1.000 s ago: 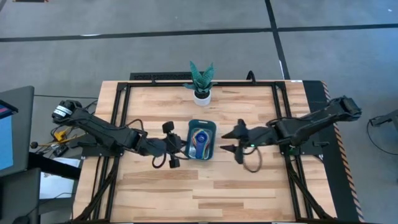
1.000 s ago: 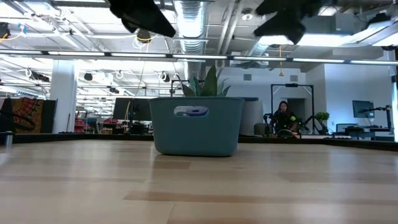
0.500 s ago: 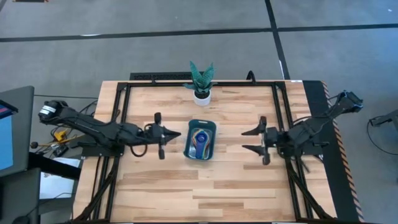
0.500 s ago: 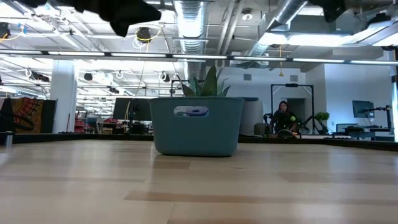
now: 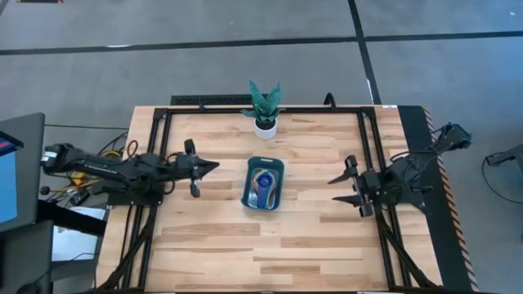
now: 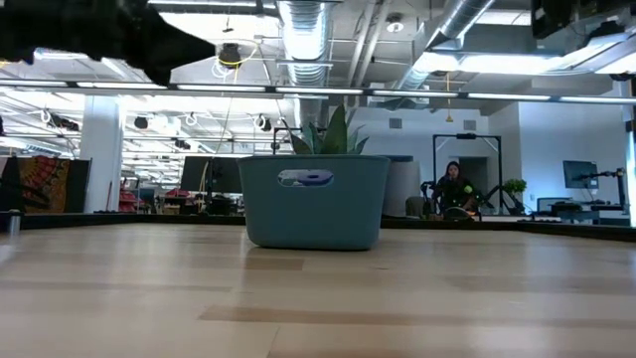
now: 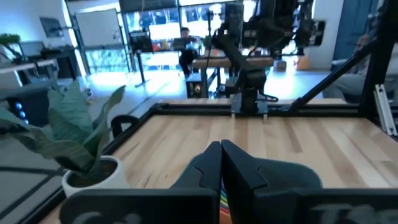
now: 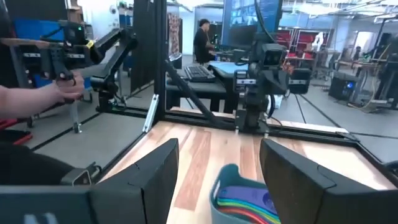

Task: Nest measuring cups in basket
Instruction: Return to Home Position

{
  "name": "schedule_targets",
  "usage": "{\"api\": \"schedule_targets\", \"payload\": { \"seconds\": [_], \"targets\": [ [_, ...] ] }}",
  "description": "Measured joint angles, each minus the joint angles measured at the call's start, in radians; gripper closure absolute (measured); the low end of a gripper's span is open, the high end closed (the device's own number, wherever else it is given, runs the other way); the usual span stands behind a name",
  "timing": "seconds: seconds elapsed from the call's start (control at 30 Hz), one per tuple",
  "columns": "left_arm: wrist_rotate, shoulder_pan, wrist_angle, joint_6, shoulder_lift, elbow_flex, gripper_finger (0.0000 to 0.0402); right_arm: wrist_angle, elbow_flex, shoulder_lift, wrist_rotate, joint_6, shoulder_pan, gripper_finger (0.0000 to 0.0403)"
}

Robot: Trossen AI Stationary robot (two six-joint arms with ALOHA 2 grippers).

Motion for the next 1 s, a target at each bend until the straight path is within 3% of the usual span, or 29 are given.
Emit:
{"api": "schedule_targets", "payload": {
  "seconds": [0.3,0.7,0.9,1.0],
  "targets": [
    [0.056,0.032,-0.075,-0.010,-0.291,-0.143,0.0401,-0.067,-0.111,-0.236,-0.069,0.010,0.000,0.0155],
    [0.066,0.047,-0.538,-0.070,-0.659,-0.153,0.0401,-0.164,-0.203,-0.452,-0.010,0.010,-0.003,0.0155],
    [0.087,0.047,-0.569,-0.077,-0.656,-0.155,0.0401,-0.140,-0.257,-0.452,0.001,0.013,-0.003,0.0155],
    [0.100,0.047,-0.542,-0.079,-0.661,-0.174,0.0401,-0.040,-0.296,-0.453,0.005,-0.014,-0.004,0.0155]
  ]
}}
